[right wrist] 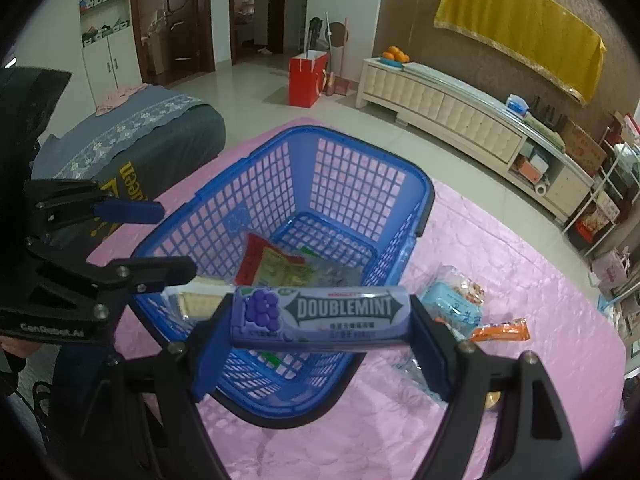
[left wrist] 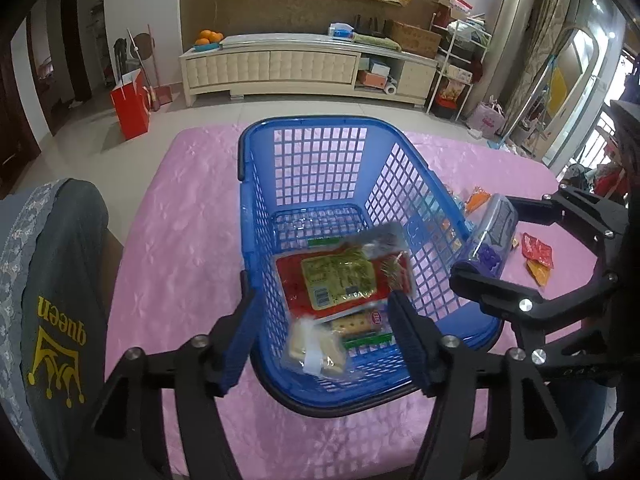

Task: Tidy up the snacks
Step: 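Carry the cracker pack and gum pack over the basket and release both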

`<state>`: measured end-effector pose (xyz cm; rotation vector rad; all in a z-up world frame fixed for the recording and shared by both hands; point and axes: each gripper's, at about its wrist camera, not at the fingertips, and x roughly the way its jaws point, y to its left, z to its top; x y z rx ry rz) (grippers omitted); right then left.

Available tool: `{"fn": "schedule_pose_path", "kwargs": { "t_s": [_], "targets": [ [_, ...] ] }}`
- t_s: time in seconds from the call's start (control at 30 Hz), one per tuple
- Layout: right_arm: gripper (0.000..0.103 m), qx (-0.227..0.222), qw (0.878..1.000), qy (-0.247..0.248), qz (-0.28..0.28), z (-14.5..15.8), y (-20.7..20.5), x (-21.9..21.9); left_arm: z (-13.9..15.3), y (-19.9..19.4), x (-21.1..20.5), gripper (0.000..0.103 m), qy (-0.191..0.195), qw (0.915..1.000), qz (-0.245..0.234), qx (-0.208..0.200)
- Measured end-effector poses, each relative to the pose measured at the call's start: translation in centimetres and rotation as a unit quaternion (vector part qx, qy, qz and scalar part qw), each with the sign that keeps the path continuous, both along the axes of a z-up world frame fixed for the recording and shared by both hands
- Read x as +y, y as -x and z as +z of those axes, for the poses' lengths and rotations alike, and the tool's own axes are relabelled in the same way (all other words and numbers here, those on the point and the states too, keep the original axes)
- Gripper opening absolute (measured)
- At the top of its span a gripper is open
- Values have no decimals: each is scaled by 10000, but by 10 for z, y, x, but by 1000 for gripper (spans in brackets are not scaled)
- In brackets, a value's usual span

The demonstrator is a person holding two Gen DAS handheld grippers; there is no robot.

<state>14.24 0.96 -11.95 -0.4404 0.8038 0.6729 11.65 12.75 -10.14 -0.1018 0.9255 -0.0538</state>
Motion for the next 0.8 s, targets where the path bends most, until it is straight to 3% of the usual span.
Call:
{"fn": "schedule_pose_path", "kwargs": {
  "t_s": [0.3, 0.8],
  "targets": [
    [83, 58, 9998, 110, 133, -3, 2, 18, 7, 9, 14, 64, 33, 9997, 198, -116],
    [83, 304, 9993, 229, -17, -17, -6, 25, -9, 14, 26, 64, 267, 9983, 495, 116]
  ]
}}
